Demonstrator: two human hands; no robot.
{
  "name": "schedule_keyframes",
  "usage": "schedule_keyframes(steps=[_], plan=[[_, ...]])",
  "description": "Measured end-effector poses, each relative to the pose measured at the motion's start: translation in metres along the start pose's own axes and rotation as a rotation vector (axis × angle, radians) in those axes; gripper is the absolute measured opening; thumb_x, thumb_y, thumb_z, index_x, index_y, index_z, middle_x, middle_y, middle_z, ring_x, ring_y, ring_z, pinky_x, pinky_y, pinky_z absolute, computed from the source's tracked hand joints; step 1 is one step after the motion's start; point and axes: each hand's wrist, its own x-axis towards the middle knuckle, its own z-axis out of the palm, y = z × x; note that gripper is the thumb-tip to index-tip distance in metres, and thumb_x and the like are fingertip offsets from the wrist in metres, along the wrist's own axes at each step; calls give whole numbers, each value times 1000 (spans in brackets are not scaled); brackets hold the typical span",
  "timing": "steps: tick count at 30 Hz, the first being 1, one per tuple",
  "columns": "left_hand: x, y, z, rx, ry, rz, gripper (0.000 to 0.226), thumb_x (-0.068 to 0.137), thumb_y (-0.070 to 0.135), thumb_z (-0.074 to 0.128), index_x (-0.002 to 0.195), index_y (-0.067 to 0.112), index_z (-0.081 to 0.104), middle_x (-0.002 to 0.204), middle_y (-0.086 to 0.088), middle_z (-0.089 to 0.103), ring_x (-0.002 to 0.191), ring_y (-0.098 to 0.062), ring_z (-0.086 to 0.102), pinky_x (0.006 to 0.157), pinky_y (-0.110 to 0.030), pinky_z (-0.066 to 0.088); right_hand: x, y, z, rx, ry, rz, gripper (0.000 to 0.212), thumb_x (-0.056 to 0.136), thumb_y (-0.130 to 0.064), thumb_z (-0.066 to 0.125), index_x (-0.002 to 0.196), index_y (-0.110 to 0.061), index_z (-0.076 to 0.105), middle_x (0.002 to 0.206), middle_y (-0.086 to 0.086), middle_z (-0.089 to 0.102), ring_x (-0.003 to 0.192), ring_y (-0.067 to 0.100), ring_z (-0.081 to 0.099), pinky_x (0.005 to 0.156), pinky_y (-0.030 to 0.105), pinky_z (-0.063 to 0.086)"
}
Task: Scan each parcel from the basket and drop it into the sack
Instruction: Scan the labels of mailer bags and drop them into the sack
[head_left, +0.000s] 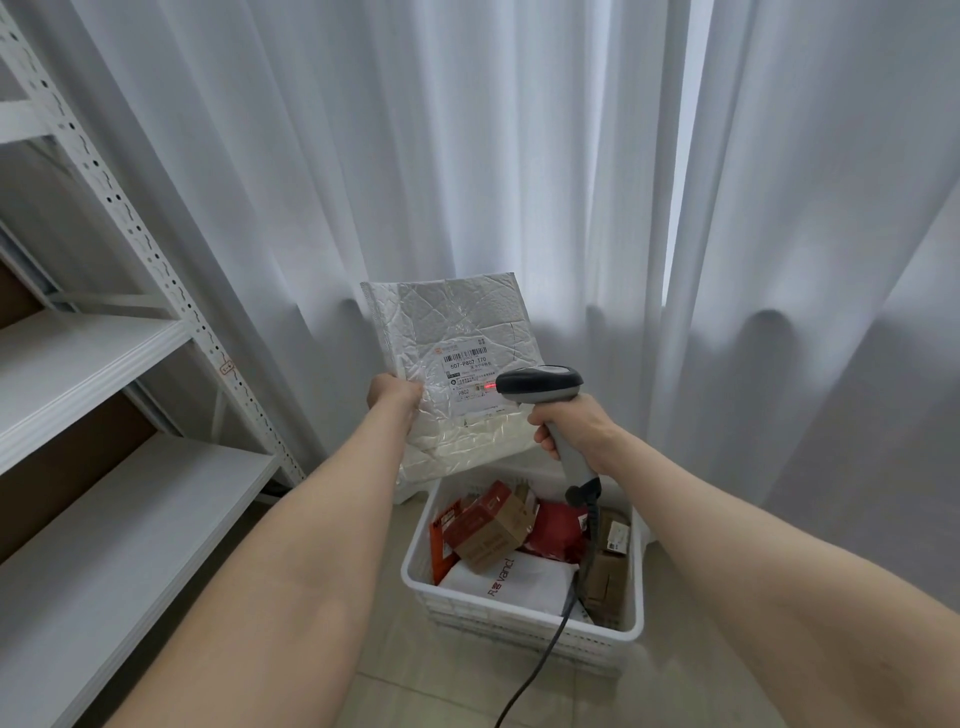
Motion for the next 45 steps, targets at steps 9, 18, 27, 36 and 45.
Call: schedule_keyframes(steps=[9, 18, 27, 36, 45], plan=[[2, 0, -6, 1, 0, -3, 29, 85, 8, 67, 113, 4, 61, 113, -14, 65, 102, -29, 63, 91, -35, 52, -5, 1, 1, 100, -18, -31, 13, 86, -3, 62, 98, -1, 62, 67, 12, 62, 49, 16, 51, 49, 27, 43], [6, -4, -8, -34, -20, -3, 31, 82, 5, 67, 112, 4, 62, 113, -14, 65, 102, -29, 63, 93, -37, 52, -11, -4, 5, 100, -40, -65, 16, 87, -4, 63, 103, -3, 62, 81, 16, 63, 52, 17, 55, 50, 28, 47], [15, -8, -16, -46, -23, -1, 32, 81, 4, 67, 113, 2, 62, 114, -15, 65, 101, -29, 64, 93, -38, 52, -11, -2, 15, 24, -23, -45, 14, 86, -6, 63, 99, 0, 62, 69, 12, 62, 53, 18, 57, 51, 28, 49], [25, -12, -25, -30, -44, -13, 30, 83, 4, 66, 112, 4, 61, 113, -14, 65, 100, -29, 64, 92, -37, 53, -6, -1, 29, 38, -4, -40, 16, 85, -7, 66, 100, -1, 63, 73, 12, 64, 53, 18, 57, 52, 30, 48], [25, -72, -67, 93, -140, -86, 54, 87, 23, 68, 130, -3, 47, 127, -16, 57, 114, -33, 57, 97, -41, 49, 1, 36, 73, 245, 157, 80, 21, 83, -7, 73, 100, -6, 61, 87, 12, 63, 72, 21, 62, 64, 32, 55]])
